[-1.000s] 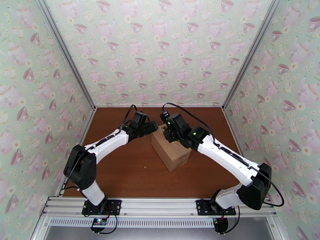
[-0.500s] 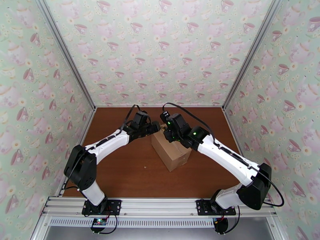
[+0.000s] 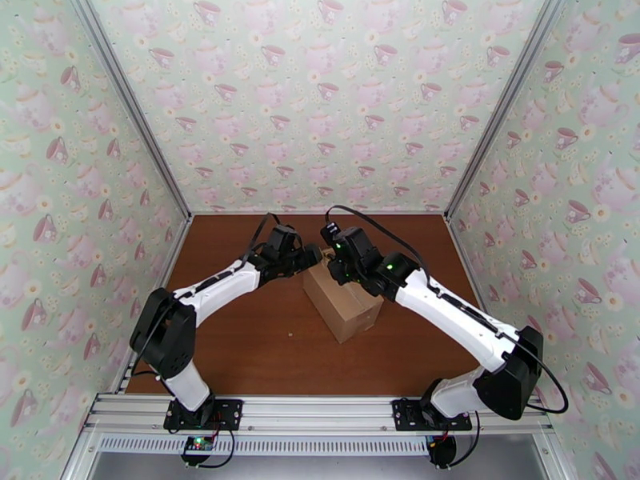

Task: Unpack the express box

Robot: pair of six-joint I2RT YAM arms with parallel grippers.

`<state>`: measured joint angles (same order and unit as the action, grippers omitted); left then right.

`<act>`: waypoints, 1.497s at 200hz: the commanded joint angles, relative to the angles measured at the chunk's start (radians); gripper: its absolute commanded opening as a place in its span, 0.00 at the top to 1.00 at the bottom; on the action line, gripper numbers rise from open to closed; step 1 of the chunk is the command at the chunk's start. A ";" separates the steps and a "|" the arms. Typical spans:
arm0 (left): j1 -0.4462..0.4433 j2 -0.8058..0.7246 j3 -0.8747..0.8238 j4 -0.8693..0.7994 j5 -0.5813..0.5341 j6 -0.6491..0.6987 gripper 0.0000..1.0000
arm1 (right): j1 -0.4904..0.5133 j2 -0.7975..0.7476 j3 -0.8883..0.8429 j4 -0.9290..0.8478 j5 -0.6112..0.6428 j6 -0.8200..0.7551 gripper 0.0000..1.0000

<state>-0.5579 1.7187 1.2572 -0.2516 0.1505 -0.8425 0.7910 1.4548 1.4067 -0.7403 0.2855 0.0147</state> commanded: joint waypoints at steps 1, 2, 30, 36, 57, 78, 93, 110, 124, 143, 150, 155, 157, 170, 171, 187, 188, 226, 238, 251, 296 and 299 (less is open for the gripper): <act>0.001 0.044 -0.030 -0.036 -0.018 -0.035 0.24 | 0.015 -0.024 -0.008 -0.082 0.029 0.003 1.00; 0.001 0.043 -0.031 -0.036 -0.019 -0.037 0.24 | 0.016 -0.024 -0.008 -0.083 0.030 0.004 1.00; 0.001 0.038 -0.044 -0.024 -0.025 -0.053 0.24 | 0.022 -0.029 -0.015 -0.093 0.037 0.007 1.00; 0.001 0.038 -0.045 -0.026 -0.028 -0.054 0.24 | 0.021 -0.033 -0.019 -0.094 0.038 0.008 1.00; 0.003 0.037 -0.048 -0.027 -0.033 -0.059 0.24 | 0.021 -0.042 -0.031 -0.101 0.041 0.012 1.00; 0.002 0.037 -0.049 -0.025 -0.037 -0.064 0.24 | 0.022 -0.052 -0.039 -0.109 0.043 0.016 1.00; 0.001 0.039 -0.046 -0.023 -0.039 -0.066 0.24 | 0.021 -0.056 -0.045 -0.109 0.043 0.016 1.00; 0.002 0.039 -0.045 -0.023 -0.040 -0.066 0.25 | 0.021 -0.056 -0.051 -0.110 0.043 0.019 1.00; 0.002 0.039 -0.044 -0.020 -0.039 -0.066 0.24 | 0.021 -0.053 -0.058 -0.105 0.044 0.017 1.00; 0.002 0.041 -0.044 -0.020 -0.036 -0.067 0.24 | 0.021 -0.040 -0.061 -0.101 0.043 0.017 1.00; 0.002 0.041 -0.044 -0.019 -0.035 -0.067 0.24 | 0.021 -0.036 -0.063 -0.099 0.041 0.017 1.00; 0.002 0.041 -0.044 -0.018 -0.035 -0.067 0.25 | 0.022 -0.033 -0.063 -0.098 0.039 0.015 1.00; 0.003 0.041 -0.044 -0.018 -0.035 -0.067 0.25 | 0.021 -0.032 -0.064 -0.097 0.039 0.016 1.00; 0.003 0.039 -0.045 -0.017 -0.035 -0.067 0.24 | 0.021 -0.020 -0.062 -0.095 0.034 0.015 1.00; 0.004 0.039 -0.045 -0.016 -0.035 -0.067 0.24 | 0.021 -0.018 -0.061 -0.096 0.033 0.016 1.00; 0.004 0.038 -0.047 -0.017 -0.035 -0.067 0.24 | 0.021 -0.010 -0.063 -0.091 0.031 0.014 1.00; 0.004 0.038 -0.047 -0.017 -0.034 -0.068 0.24 | 0.021 -0.010 -0.063 -0.091 0.031 0.014 1.00; 0.007 0.037 -0.050 -0.014 -0.037 -0.069 0.25 | 0.021 0.004 -0.067 -0.088 0.031 0.010 1.00; 0.009 0.036 -0.050 -0.012 -0.039 -0.071 0.24 | 0.021 0.005 -0.068 -0.090 0.025 0.014 1.00; 0.009 0.037 -0.047 -0.012 -0.039 -0.071 0.24 | 0.022 0.003 -0.066 -0.096 0.013 0.021 1.00; 0.010 0.030 -0.046 -0.018 -0.049 -0.073 0.24 | 0.021 -0.025 -0.055 -0.134 -0.012 0.037 1.00; 0.010 0.029 -0.046 -0.018 -0.050 -0.072 0.24 | 0.022 -0.025 -0.055 -0.135 -0.014 0.039 1.00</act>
<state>-0.5549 1.7226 1.2392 -0.2199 0.1417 -0.9100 0.8078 1.4307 1.3678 -0.7769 0.3080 0.0277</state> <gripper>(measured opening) 0.756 0.211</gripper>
